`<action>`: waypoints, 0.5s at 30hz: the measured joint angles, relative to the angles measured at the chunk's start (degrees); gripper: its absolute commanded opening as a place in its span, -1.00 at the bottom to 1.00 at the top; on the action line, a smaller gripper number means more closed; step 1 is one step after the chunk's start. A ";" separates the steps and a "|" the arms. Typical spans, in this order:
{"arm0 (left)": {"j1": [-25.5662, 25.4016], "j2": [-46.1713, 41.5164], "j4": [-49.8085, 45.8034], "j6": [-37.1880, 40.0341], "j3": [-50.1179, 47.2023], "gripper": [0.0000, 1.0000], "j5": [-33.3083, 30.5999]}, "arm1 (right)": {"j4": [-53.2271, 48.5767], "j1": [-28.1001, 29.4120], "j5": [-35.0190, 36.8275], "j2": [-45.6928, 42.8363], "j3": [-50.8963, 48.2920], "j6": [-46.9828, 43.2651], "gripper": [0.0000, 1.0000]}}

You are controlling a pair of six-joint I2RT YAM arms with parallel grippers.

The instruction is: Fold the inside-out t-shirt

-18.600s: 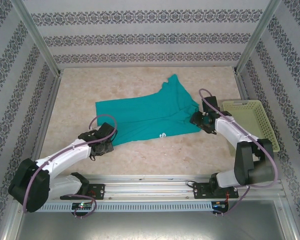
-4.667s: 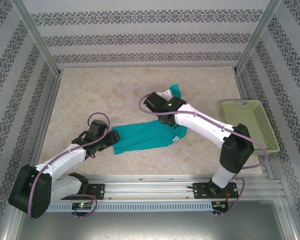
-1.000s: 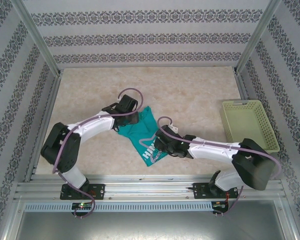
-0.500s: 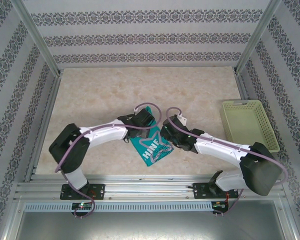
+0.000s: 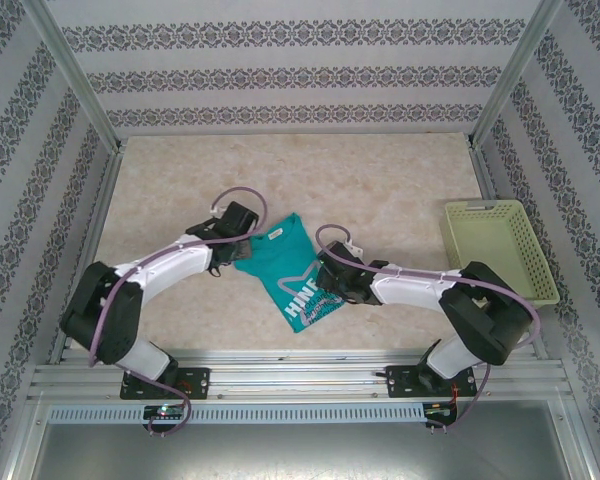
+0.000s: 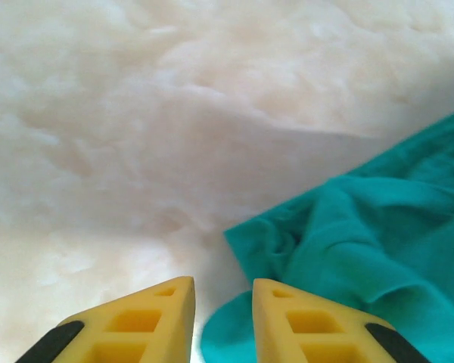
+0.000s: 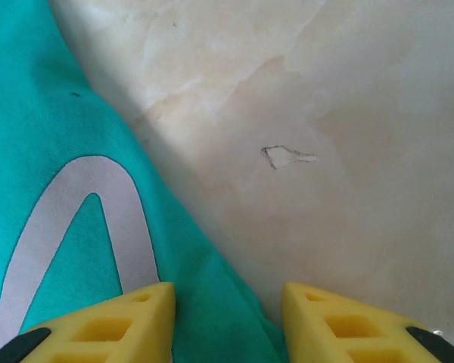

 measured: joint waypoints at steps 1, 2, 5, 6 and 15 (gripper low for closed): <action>1.07 -0.94 -0.04 -0.68 -0.63 -0.25 0.37 | 0.07 0.00 0.00 0.02 0.00 0.00 -0.18; 1.66 -1.57 -0.07 -1.25 -1.11 -0.14 0.55 | 0.15 0.00 -0.02 0.02 0.00 0.00 -0.18; 2.10 -4.33 -0.46 -3.52 -3.04 0.11 2.03 | -0.22 0.00 0.02 -0.09 0.13 -0.83 -0.16; 1.99 -5.60 -0.52 -4.31 -3.87 0.21 2.75 | -0.81 0.00 0.09 -0.20 0.44 -1.38 -0.15; -1.57 -10.12 4.04 -12.46 -8.96 0.47 9.64 | -4.55 -2.75 0.28 -0.85 8.26 -9.55 0.04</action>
